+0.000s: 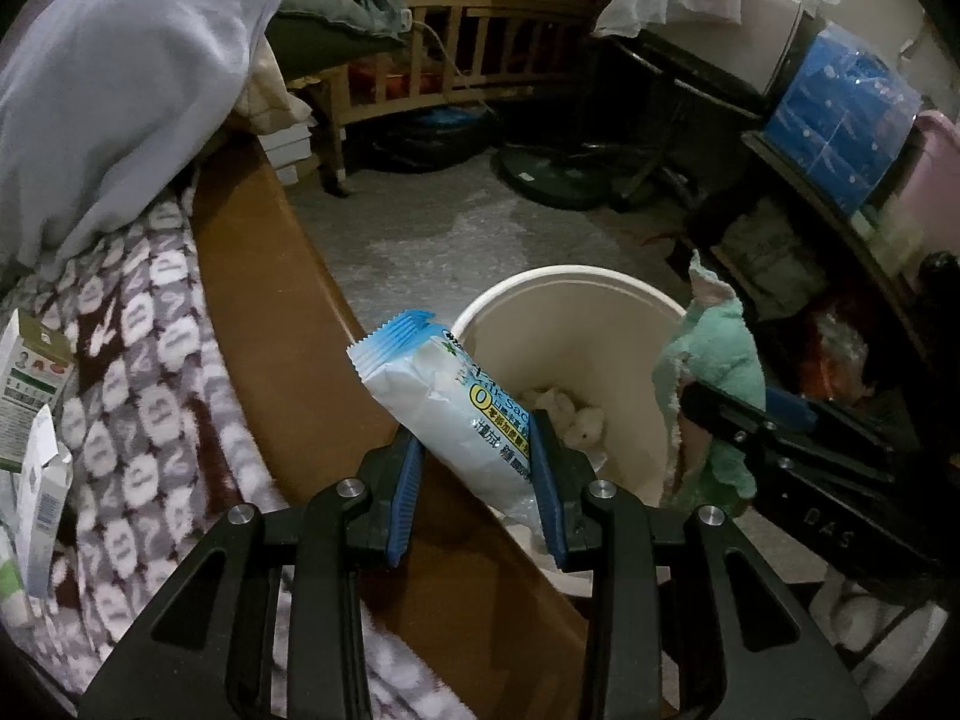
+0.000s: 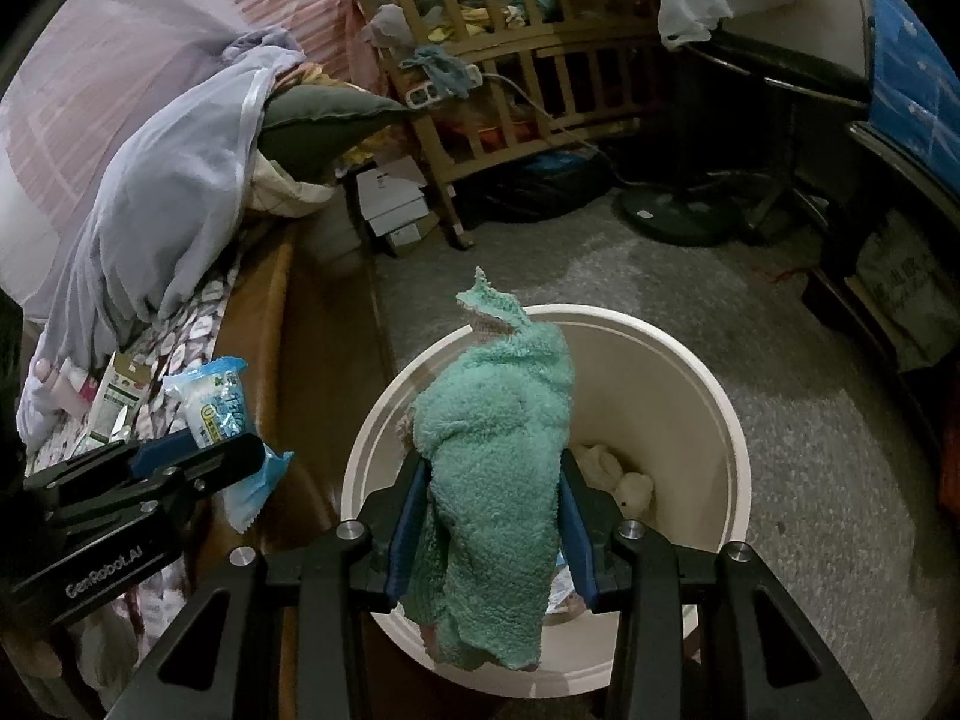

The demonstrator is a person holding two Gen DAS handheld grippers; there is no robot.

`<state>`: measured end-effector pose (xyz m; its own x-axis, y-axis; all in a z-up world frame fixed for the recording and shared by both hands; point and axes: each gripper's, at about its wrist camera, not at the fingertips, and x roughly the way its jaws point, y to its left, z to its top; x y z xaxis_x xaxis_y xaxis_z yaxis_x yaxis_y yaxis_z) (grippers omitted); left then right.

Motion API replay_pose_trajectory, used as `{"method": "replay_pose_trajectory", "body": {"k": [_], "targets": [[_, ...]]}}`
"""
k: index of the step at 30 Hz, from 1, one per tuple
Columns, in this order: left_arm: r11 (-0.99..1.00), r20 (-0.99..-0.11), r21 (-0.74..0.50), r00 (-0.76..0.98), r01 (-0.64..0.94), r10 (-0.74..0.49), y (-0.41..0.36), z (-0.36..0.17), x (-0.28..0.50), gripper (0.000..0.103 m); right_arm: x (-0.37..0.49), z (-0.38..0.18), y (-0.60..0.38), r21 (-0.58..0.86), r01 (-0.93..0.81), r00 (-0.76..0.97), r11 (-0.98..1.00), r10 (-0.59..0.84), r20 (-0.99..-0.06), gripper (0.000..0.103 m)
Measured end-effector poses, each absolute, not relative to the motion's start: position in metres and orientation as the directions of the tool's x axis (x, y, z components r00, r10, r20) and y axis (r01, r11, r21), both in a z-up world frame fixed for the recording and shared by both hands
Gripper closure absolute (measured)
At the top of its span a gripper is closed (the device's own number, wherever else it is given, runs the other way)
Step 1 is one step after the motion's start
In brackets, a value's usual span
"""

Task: Collect trash
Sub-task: 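Open both grippers to drop the wrapper and towel into the bin, then move both grippers back over the boxes on the bed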

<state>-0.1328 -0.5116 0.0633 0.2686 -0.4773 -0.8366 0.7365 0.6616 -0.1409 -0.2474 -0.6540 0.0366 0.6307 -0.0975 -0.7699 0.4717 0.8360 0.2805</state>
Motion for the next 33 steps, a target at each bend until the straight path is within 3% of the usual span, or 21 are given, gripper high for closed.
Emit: {"method": "replay_pose_trajectory", "body": {"k": [3, 4, 5, 18, 33], "targets": [[0.642, -0.825, -0.193, 0.231, 0.742, -0.515, -0.511, 0.065, -0.131, 0.062, -0.247, 0.038, -0.653, 0.271, 0.481, 0.633, 0.834, -0.116, -0.766, 0.056], [0.642, -0.823, -0.203, 0.225, 0.74, -0.521, -0.51, 0.065, -0.13, 0.053, -0.248, 0.039, -0.653, 0.27, 0.482, 0.637, 0.833, -0.122, -0.761, 0.055], [0.641, -0.822, -0.209, 0.222, 0.738, -0.524, -0.509, 0.066, -0.129, 0.051, -0.248, 0.04, -0.653, 0.269, 0.483, 0.642, 0.833, -0.128, -0.756, 0.054], [0.689, -0.824, -0.169, 0.282, 0.704, -0.491, -0.476, 0.076, -0.129, 0.051, -0.242, 0.035, -0.644, 0.274, 0.453, 0.633, 0.848, -0.089, -0.769, 0.052], [0.795, -0.818, -0.068, 0.422, 0.603, -0.39, -0.386, 0.087, -0.115, 0.051, -0.213, 0.056, -0.583, 0.297, 0.311, 0.668, 0.903, 0.014, -0.744, 0.047]]}}
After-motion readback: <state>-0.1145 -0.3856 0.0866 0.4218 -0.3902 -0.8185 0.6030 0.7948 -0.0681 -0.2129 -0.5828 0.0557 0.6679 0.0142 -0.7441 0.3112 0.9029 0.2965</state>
